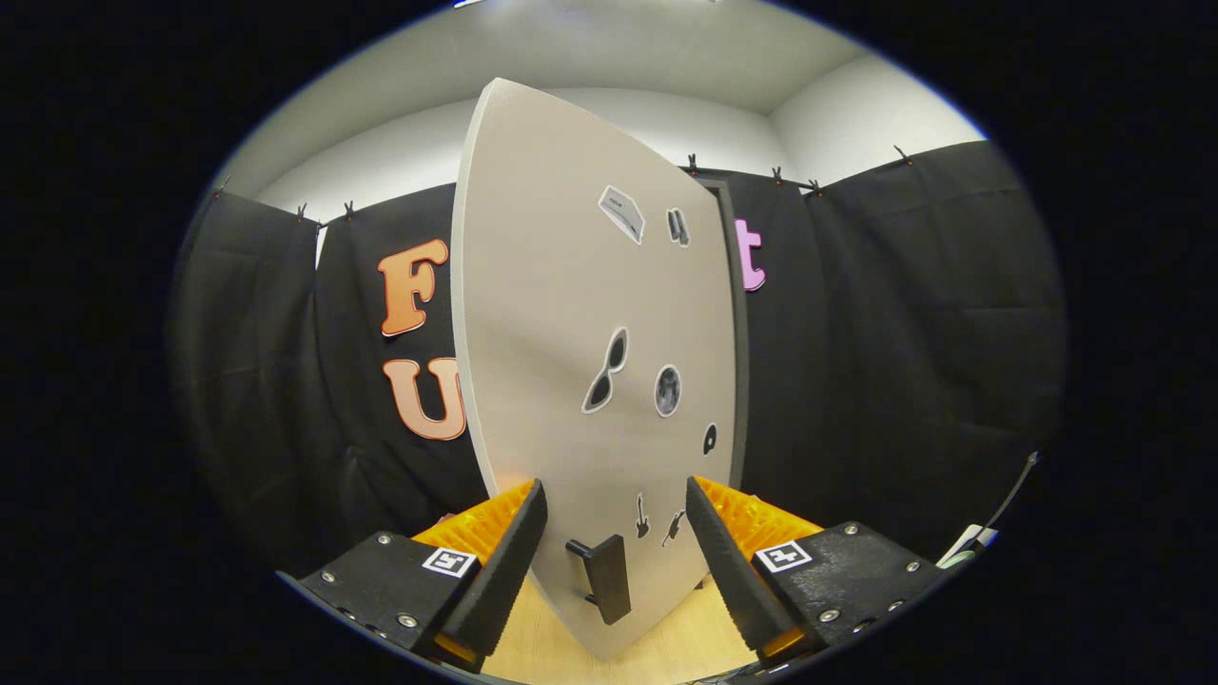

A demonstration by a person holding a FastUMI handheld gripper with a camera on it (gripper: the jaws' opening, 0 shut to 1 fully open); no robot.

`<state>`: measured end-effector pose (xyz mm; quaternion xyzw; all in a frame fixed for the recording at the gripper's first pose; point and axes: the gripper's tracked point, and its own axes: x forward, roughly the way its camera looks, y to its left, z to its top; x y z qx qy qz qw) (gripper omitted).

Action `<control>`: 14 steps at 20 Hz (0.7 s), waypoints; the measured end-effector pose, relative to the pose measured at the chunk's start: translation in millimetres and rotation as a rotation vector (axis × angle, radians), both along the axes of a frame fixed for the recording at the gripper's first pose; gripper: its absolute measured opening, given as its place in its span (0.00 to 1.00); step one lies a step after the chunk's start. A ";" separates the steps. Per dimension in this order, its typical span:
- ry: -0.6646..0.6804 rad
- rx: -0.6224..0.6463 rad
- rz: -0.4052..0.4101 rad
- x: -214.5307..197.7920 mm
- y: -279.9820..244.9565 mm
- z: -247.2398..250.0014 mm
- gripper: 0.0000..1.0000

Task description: Open the shoe cabinet door, grab the shoes and put them into the shoe cabinet, then close the shoe cabinet door.

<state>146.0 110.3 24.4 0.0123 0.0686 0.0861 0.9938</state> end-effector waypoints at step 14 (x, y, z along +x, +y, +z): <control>0.004 0.035 0.074 67.3 66.1 -3.8 0.91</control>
